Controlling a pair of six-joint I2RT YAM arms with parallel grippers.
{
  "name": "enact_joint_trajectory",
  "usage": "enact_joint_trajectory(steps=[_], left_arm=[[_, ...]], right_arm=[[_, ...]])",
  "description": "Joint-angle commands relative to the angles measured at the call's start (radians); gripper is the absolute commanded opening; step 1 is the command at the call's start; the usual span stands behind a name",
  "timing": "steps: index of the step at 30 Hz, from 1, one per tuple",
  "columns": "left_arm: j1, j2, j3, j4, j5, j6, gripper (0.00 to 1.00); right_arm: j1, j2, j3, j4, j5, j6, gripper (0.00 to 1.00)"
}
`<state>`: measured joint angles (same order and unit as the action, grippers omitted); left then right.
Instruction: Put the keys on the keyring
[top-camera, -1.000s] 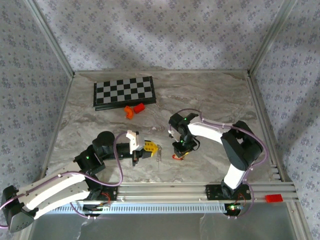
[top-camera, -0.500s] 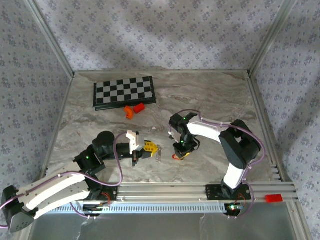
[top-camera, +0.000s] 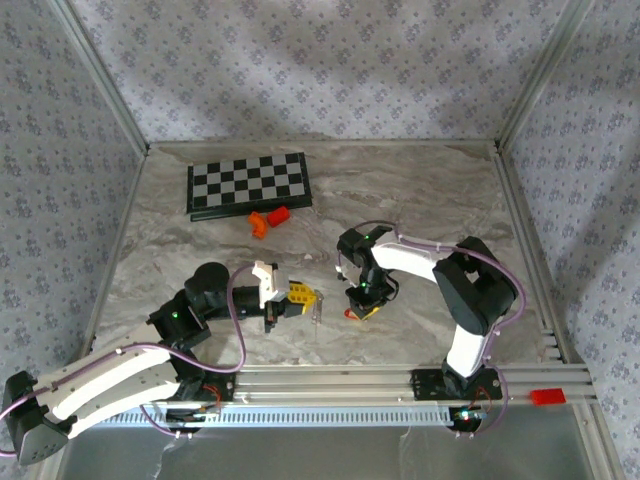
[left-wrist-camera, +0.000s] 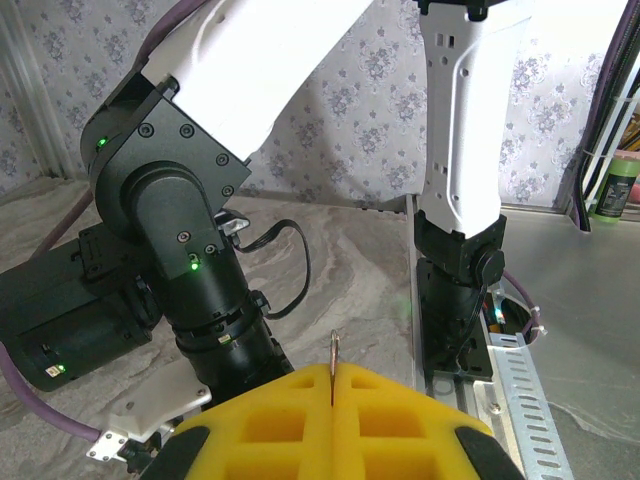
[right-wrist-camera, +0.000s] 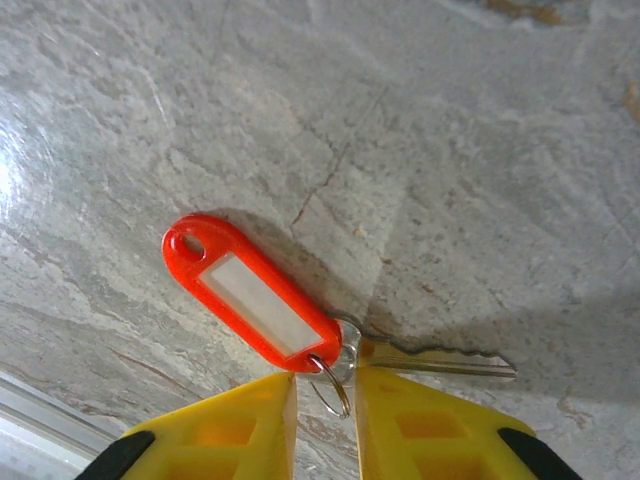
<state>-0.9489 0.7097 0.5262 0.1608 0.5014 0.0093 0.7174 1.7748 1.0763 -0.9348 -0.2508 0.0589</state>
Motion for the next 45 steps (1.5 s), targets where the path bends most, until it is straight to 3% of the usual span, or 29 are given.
enact_joint_trajectory(steps=[1,24,45], left_arm=[[0.004,-0.008,0.007,0.037,0.022,0.005,0.00],[0.005,-0.010,0.008,0.032,0.018,0.005,0.00],[-0.001,-0.007,0.012,0.020,0.000,0.010,0.00]], right_arm=[[-0.003,0.014,0.025,-0.040,-0.018,-0.019,0.22],[-0.004,0.028,0.037,-0.054,-0.019,-0.033,0.16],[0.003,-0.035,0.031,-0.055,-0.007,-0.028,0.00]])
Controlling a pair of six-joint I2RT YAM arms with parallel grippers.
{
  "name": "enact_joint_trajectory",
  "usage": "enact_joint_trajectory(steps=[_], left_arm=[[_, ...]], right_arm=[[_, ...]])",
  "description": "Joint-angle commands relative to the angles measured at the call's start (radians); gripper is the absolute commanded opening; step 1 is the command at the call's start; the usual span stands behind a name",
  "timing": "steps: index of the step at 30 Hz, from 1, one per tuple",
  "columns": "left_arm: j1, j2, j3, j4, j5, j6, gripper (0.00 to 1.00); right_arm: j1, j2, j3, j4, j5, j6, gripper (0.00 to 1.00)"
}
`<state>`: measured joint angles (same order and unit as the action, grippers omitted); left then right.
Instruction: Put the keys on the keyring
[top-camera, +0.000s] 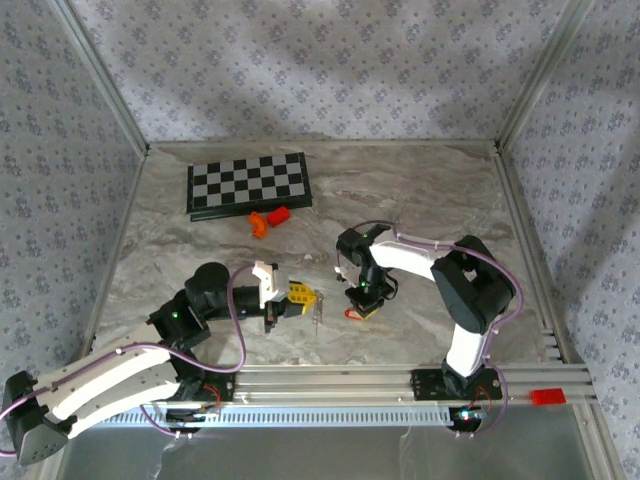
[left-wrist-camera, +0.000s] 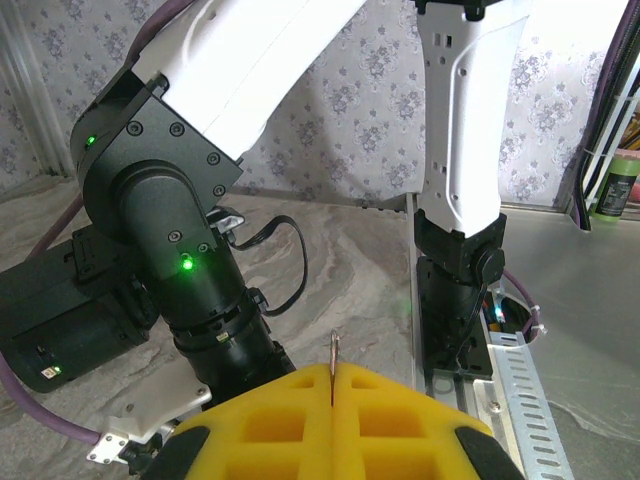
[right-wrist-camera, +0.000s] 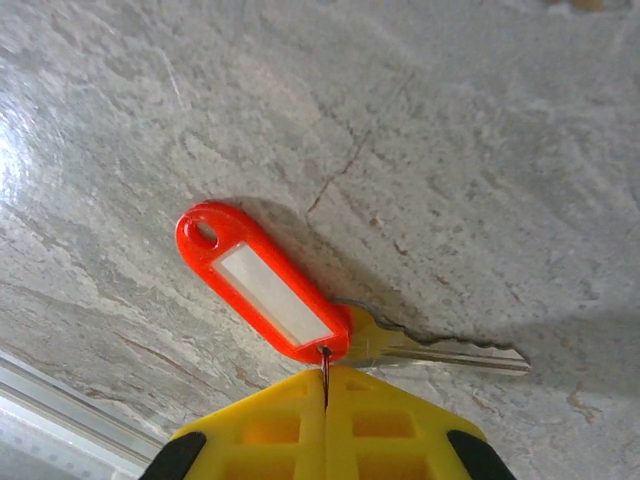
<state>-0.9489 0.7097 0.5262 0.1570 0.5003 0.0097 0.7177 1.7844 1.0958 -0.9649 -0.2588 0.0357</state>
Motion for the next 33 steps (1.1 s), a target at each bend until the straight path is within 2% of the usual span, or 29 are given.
enact_joint_trajectory(steps=[1,5,11,18,21,24,28,33], left_arm=[[-0.001,-0.007,0.014,0.022,0.001,0.008,0.00],[-0.001,-0.013,0.021,0.022,0.000,-0.002,0.00],[-0.002,-0.023,0.037,0.033,0.008,-0.027,0.00],[-0.007,-0.020,0.073,0.047,0.024,-0.042,0.00],[-0.007,-0.008,0.096,0.052,0.026,-0.038,0.00],[-0.008,0.013,0.130,0.050,0.035,-0.038,0.00],[-0.016,0.038,0.158,0.057,0.041,-0.042,0.00],[-0.034,0.058,0.171,0.079,0.026,-0.045,0.00]], right_arm=[[0.004,-0.062,0.006,-0.018,0.001,0.003,0.00],[0.007,-0.165,-0.032,0.046,0.003,0.048,0.00],[0.038,-0.477,-0.180,0.307,0.002,0.126,0.00],[0.164,-0.979,-0.459,0.841,0.063,0.140,0.00],[0.208,-1.130,-0.576,1.054,0.059,0.111,0.00],[0.233,-1.189,-0.613,1.158,0.037,0.079,0.00],[0.263,-1.198,-0.569,1.166,-0.025,0.035,0.00],[0.287,-1.231,-0.559,1.214,-0.006,0.024,0.00]])
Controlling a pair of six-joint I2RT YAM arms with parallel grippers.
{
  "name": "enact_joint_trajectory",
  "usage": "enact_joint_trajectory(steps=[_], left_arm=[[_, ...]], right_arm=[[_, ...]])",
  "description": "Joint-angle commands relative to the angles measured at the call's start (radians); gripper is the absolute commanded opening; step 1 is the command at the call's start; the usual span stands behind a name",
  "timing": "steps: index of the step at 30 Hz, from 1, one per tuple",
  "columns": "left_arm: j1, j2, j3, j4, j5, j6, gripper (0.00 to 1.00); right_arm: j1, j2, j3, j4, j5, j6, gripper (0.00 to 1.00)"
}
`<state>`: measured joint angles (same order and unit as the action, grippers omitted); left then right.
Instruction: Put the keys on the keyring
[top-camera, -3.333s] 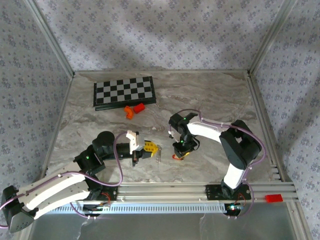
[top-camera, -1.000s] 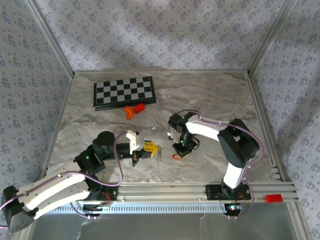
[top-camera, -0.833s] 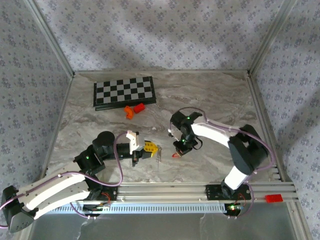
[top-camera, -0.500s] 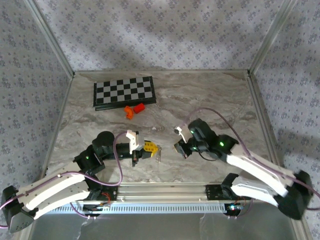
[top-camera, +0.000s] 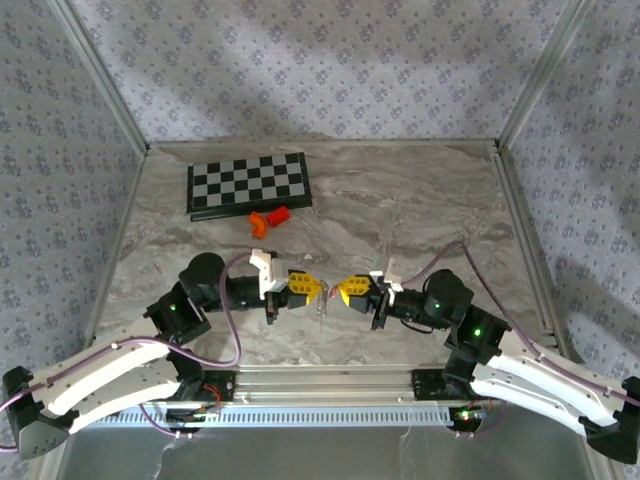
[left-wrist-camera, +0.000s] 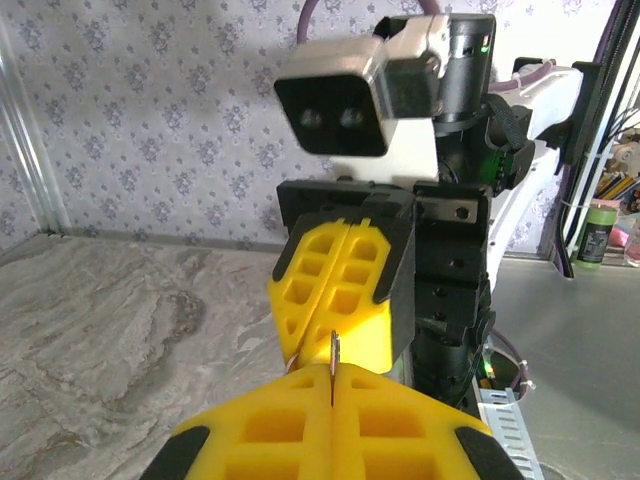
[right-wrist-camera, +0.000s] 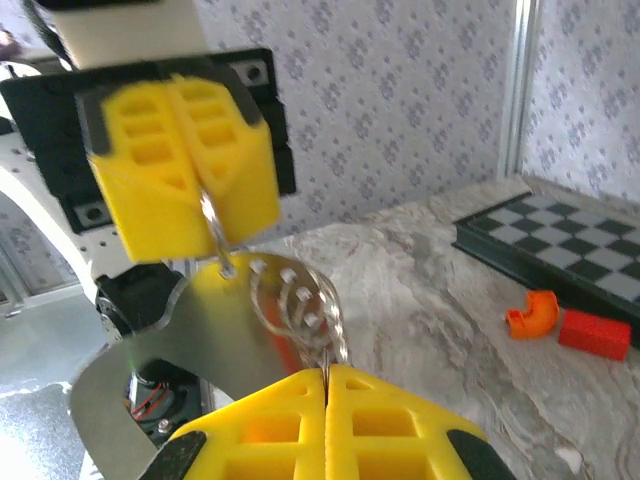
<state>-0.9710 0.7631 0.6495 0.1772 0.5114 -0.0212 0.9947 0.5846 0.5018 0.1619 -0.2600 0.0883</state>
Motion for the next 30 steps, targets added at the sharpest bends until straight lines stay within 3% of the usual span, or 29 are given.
enact_joint_trajectory(steps=[1,11,19,30], left_arm=[[-0.017,0.009,0.048,0.065,0.010,-0.013,0.00],[-0.035,0.051,0.063,0.093,-0.008,-0.011,0.00],[-0.035,0.052,0.057,0.117,-0.010,-0.021,0.00],[-0.037,0.039,0.051,0.119,0.004,-0.032,0.00]], right_arm=[[0.014,-0.039,0.032,0.097,0.004,-0.030,0.00],[0.037,-0.100,-0.021,0.166,0.021,-0.010,0.00],[0.058,-0.090,0.003,0.101,0.019,-0.047,0.00],[0.075,-0.067,-0.001,0.138,0.033,-0.053,0.00]])
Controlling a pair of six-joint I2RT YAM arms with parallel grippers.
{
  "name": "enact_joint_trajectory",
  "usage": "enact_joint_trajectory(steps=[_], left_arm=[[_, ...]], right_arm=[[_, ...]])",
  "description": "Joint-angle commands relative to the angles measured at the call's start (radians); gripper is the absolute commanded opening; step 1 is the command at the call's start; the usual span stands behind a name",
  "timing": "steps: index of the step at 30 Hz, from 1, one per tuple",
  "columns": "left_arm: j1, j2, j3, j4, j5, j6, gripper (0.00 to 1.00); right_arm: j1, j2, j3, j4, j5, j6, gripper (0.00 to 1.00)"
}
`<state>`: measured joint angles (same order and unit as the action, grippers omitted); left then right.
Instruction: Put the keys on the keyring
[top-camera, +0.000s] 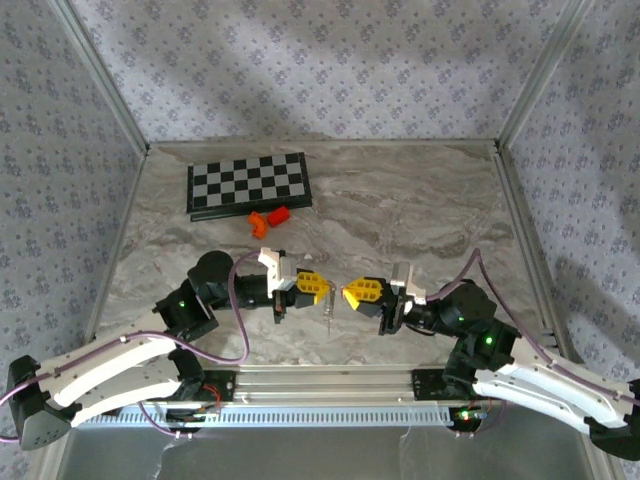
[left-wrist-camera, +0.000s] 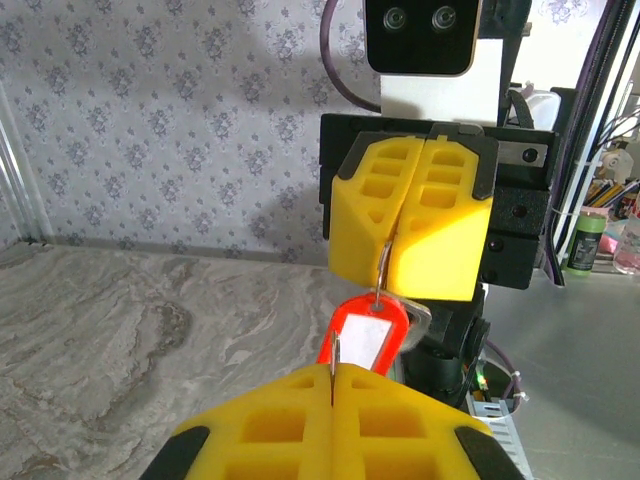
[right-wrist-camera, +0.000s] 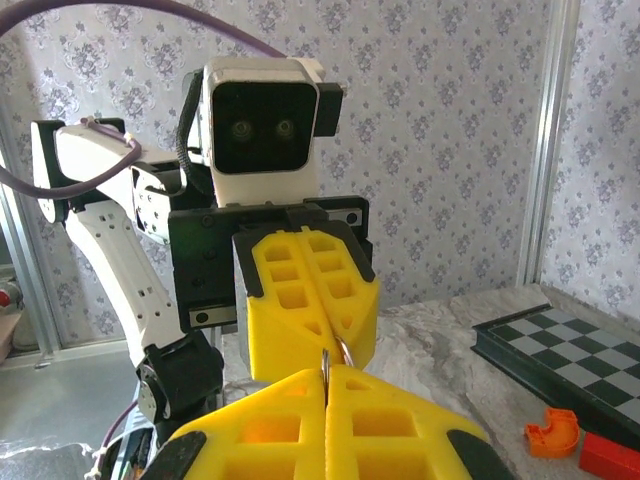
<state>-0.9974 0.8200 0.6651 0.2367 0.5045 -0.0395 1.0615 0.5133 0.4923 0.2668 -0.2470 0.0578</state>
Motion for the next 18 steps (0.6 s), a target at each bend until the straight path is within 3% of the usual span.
enact_joint_trajectory(steps=[1,18], left_arm=[[-0.010,-0.020,0.036,0.060,0.012,-0.013,0.00],[-0.012,-0.017,0.027,0.071,0.015,-0.018,0.00]], right_arm=[[0.010,0.008,0.009,0.035,0.024,-0.026,0.00],[0.018,0.014,-0.003,0.068,0.054,-0.032,0.00]])
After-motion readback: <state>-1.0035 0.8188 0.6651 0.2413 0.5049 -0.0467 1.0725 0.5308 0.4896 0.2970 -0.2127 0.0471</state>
